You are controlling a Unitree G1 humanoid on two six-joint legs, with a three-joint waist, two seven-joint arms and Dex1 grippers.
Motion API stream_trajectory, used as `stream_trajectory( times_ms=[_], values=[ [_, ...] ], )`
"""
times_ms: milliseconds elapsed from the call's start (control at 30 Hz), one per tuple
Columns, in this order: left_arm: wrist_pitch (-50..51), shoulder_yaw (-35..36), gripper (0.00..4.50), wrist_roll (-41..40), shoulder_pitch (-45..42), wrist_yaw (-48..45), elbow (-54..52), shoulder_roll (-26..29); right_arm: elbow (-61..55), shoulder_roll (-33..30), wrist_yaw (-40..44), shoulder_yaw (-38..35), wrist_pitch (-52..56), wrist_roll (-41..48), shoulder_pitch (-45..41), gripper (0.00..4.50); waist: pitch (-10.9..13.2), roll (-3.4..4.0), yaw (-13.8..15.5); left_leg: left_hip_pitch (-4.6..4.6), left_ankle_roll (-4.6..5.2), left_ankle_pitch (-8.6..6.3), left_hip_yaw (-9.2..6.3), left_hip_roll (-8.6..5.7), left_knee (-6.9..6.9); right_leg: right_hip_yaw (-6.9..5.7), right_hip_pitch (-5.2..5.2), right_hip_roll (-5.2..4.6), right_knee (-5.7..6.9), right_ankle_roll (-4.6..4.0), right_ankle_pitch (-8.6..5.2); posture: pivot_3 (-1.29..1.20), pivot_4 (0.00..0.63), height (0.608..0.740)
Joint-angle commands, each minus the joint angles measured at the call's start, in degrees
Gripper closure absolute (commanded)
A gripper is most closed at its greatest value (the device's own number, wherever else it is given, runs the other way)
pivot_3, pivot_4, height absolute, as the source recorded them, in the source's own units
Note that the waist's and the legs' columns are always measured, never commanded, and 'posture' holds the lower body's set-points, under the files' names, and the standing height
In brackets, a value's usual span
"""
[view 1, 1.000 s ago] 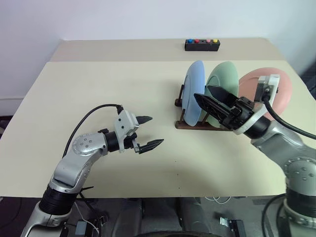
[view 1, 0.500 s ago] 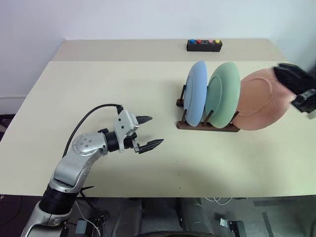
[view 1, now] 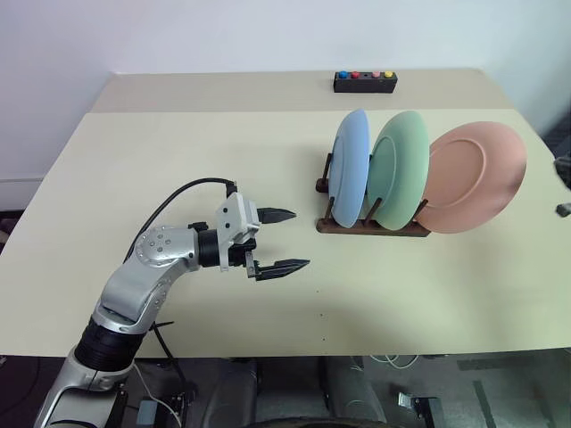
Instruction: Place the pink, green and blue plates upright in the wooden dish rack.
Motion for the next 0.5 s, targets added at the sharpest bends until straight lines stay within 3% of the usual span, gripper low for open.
stream_trajectory(
  times_ms=[33, 500],
  values=[
    [-0.2, 0.0, 0.0, -0.1, 0.2, 0.3, -1.7, -0.1, -2.9, 1.7, 0.3, 2.9, -0.4, -0.6, -1.5, 4.47, 0.0, 0.0, -0.1, 0.0, 0.0, 0.0, 0.0, 0.0, 0.0, 0.0, 0.0, 0.0, 0.0, 0.0, 0.0, 0.0, 0.15, 0.74],
    [0.1, 0.3, 0.0, 0.0, 2.3, 1.7, -3.1, 0.7, -10.8, 3.1, 4.5, 4.3, 3.6, 3.5, -2.9, 4.47, 0.0, 0.01, 0.2, 0.0, 0.0, 0.0, -0.02, 0.0, 0.01, 0.0, 0.01, 0.0, 0.0, 0.0, 0.0, 0.0, 0.15, 0.74]
  ],
)
